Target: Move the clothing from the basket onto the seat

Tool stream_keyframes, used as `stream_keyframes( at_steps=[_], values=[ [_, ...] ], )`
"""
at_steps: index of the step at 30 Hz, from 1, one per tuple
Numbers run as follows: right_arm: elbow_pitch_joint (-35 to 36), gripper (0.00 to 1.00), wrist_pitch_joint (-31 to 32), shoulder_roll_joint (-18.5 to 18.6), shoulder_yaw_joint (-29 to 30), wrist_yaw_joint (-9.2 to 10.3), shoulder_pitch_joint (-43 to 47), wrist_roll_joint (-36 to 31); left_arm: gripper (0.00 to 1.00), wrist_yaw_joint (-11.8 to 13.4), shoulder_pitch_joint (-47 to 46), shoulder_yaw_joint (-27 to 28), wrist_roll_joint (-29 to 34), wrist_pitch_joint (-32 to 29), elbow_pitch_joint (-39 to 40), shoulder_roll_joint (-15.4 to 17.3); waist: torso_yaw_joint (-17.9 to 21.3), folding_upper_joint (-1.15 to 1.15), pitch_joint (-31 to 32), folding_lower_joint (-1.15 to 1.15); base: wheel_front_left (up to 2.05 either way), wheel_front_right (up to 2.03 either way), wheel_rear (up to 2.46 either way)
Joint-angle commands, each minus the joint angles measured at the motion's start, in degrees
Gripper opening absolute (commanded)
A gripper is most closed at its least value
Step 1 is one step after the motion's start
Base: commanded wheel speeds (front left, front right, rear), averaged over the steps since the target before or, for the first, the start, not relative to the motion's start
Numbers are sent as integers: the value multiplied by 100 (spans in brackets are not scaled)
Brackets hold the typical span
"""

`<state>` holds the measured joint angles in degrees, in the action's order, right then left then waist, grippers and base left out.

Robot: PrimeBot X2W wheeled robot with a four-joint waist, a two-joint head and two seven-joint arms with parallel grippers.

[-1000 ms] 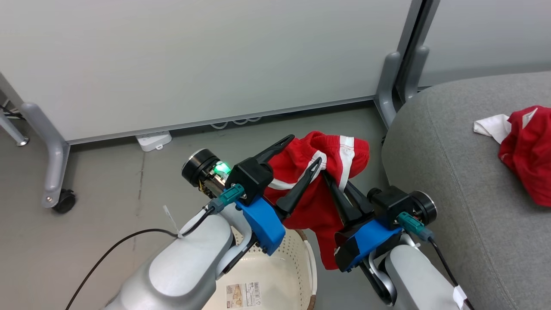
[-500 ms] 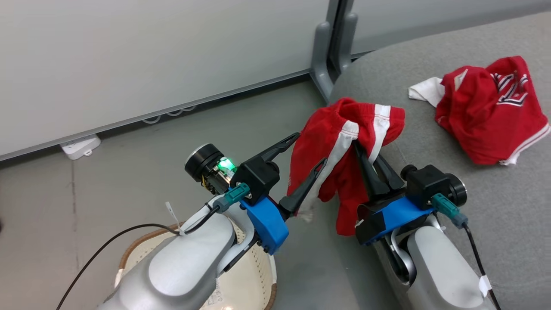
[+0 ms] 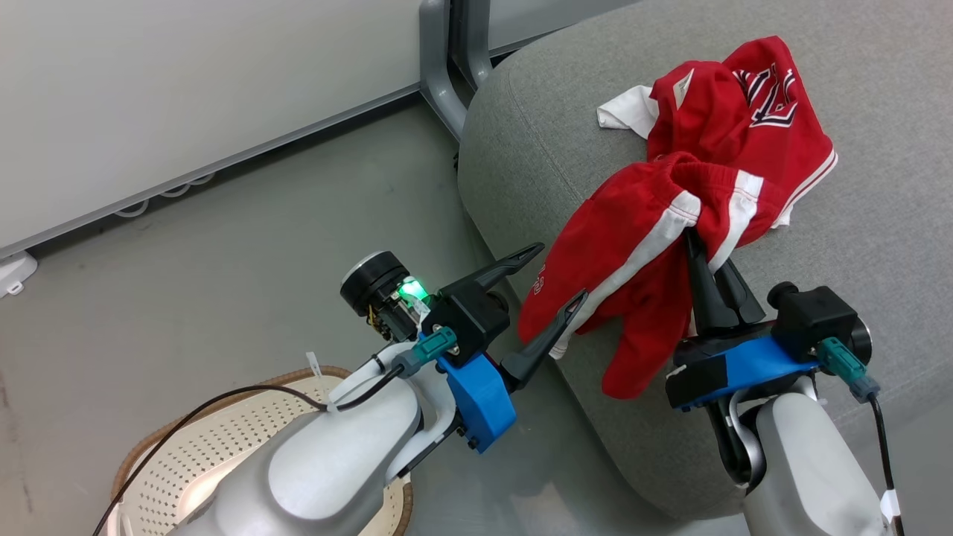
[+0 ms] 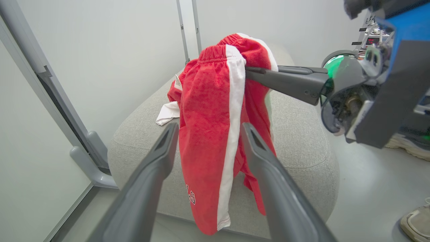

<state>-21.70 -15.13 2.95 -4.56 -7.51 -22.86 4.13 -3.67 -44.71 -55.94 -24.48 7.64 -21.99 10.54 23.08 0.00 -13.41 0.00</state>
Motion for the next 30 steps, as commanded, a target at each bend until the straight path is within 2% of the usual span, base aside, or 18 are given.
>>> stream_keyframes(
  at_steps=[1, 10, 18, 23, 30],
  values=[
    [39, 0, 0, -12, 24, 5, 69, -19, 100, 4, -48, -10, 34, -3, 22, 47, 29, 0, -35, 0, 0, 0, 0],
    [241, 0, 0, -10, 149, 5, -185, -69, 100, 38, -115, -35, 18, -10, 75, 96, -50, 0, -192, 0, 0, 0, 0],
    [772, 0, -1, 112, 768, 5, -1386, -215, 100, 109, -284, 16, 77, -113, 283, 287, -161, 0, -772, 0, 0, 0, 0],
    [1118, 0, 0, 575, 1434, 5, -2358, -262, 100, 67, -512, -3, 168, -279, 489, 457, -297, 0, -1371, 0, 0, 0, 0],
    [967, 0, 0, 1705, 2238, 5, -3537, -99, 100, 69, -877, 56, 305, -508, 833, 747, -388, 0, -2244, 0, 0, 0, 0]
  ],
)
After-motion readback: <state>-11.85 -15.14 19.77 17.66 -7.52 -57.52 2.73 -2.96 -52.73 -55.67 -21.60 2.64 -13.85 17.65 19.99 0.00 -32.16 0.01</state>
